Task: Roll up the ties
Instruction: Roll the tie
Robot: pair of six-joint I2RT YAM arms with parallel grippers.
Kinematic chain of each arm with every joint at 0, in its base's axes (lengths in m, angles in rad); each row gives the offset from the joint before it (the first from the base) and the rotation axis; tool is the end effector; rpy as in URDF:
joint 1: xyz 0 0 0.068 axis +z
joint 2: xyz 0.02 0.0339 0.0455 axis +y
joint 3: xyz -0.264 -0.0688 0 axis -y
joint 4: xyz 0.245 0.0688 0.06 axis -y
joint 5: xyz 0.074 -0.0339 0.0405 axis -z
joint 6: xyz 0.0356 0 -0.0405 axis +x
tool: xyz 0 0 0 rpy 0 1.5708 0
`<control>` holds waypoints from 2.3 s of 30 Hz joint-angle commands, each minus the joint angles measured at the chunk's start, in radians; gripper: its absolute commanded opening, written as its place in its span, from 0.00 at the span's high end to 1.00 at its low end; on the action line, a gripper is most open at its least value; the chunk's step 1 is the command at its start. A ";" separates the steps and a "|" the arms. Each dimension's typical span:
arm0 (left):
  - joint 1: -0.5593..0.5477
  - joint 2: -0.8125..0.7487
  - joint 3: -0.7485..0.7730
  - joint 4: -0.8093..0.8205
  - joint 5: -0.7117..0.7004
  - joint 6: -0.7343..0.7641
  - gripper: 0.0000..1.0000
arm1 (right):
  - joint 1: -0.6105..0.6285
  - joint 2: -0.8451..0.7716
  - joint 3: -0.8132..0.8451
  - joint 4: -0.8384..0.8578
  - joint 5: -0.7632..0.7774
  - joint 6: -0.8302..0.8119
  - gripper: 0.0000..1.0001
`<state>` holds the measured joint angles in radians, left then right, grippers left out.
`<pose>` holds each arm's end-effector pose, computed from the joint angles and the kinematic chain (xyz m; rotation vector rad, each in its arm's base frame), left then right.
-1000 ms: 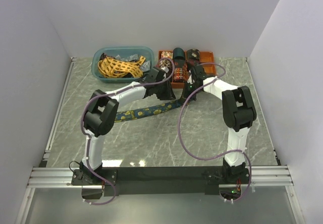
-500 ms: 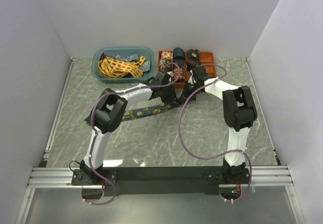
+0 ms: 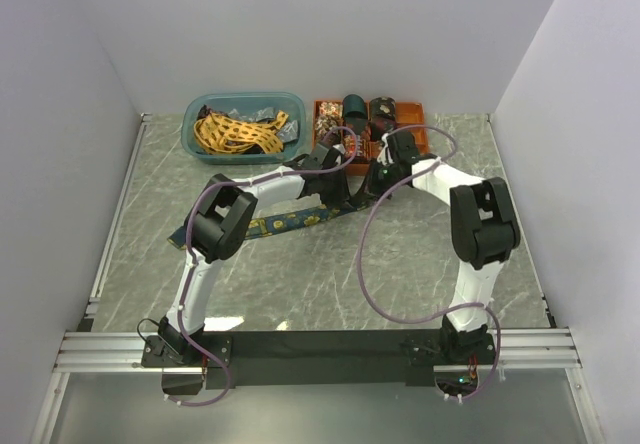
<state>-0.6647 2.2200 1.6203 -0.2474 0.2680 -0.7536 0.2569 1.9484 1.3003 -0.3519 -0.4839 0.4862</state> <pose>0.3779 -0.3081 0.1539 0.0171 2.6155 -0.9111 0.3884 0.1191 0.1700 0.1123 2.6497 0.8900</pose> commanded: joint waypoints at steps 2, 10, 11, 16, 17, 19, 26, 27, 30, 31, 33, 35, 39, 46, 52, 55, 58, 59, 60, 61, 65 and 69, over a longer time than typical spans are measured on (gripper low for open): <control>-0.004 0.015 0.024 0.005 -0.016 0.005 0.83 | -0.036 -0.158 -0.059 0.120 -0.024 0.009 0.91; 0.000 0.021 0.026 0.002 -0.001 0.007 0.83 | -0.139 -0.166 -0.125 0.172 -0.074 -0.069 0.61; 0.004 0.021 0.027 0.003 -0.001 0.005 0.83 | -0.142 -0.158 -0.127 0.166 -0.062 -0.092 0.56; 0.008 0.018 0.027 0.002 0.002 0.007 0.83 | -0.163 -0.114 -0.130 0.189 -0.106 -0.149 0.40; 0.008 0.018 0.026 0.003 0.005 0.007 0.83 | -0.166 -0.092 -0.127 0.192 -0.114 -0.162 0.40; 0.010 0.018 0.020 0.005 0.010 0.005 0.83 | -0.166 -0.057 -0.108 0.195 -0.140 -0.176 0.39; 0.014 0.018 0.018 0.007 0.013 0.008 0.83 | -0.165 0.032 -0.059 0.188 -0.235 -0.202 0.39; 0.014 0.017 0.016 0.005 0.013 0.008 0.83 | -0.162 0.038 -0.055 0.188 -0.263 -0.204 0.39; 0.014 0.018 0.015 0.007 0.016 0.010 0.83 | -0.159 0.058 -0.055 0.198 -0.304 -0.209 0.39; 0.016 0.018 0.015 0.007 0.017 0.008 0.83 | -0.156 0.066 -0.055 0.202 -0.311 -0.210 0.39; 0.016 0.020 0.013 0.010 0.020 0.008 0.83 | -0.153 0.076 -0.052 0.203 -0.324 -0.207 0.39; 0.016 0.020 0.013 0.011 0.022 0.008 0.83 | -0.145 0.089 -0.052 0.206 -0.340 -0.202 0.39; 0.016 0.018 0.006 0.011 0.022 0.008 0.82 | -0.134 0.112 -0.056 0.215 -0.370 -0.199 0.40; 0.016 0.004 -0.016 0.020 0.027 0.007 0.82 | -0.111 0.135 -0.049 0.241 -0.386 -0.192 0.47; 0.017 -0.032 -0.051 0.026 0.016 0.007 0.79 | -0.108 0.124 -0.059 0.260 -0.383 -0.192 0.74; 0.022 -0.060 -0.076 0.026 0.014 0.005 0.75 | -0.110 0.112 -0.064 0.249 -0.377 -0.199 0.93; 0.031 -0.101 -0.106 0.020 0.007 0.010 0.69 | -0.110 0.092 -0.064 0.209 -0.342 -0.224 1.00; 0.034 -0.114 -0.114 0.016 -0.004 0.010 0.66 | -0.110 0.081 -0.067 0.199 -0.326 -0.231 1.00; 0.045 -0.144 -0.134 0.010 -0.007 0.013 0.62 | -0.110 0.072 -0.067 0.185 -0.303 -0.238 1.00; 0.051 -0.161 -0.143 0.004 -0.010 0.016 0.59 | -0.110 0.052 -0.068 0.154 -0.265 -0.254 1.00; 0.109 -0.250 -0.207 -0.015 -0.024 0.028 0.41 | -0.108 -0.015 -0.068 0.067 -0.113 -0.300 1.00; 0.167 -0.357 -0.269 -0.038 -0.058 0.054 0.28 | -0.093 -0.075 -0.052 -0.044 0.091 -0.337 1.00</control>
<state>-0.5438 1.9835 1.3838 -0.2703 0.2550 -0.7341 0.1505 1.9541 1.2282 -0.2943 -0.5987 0.2085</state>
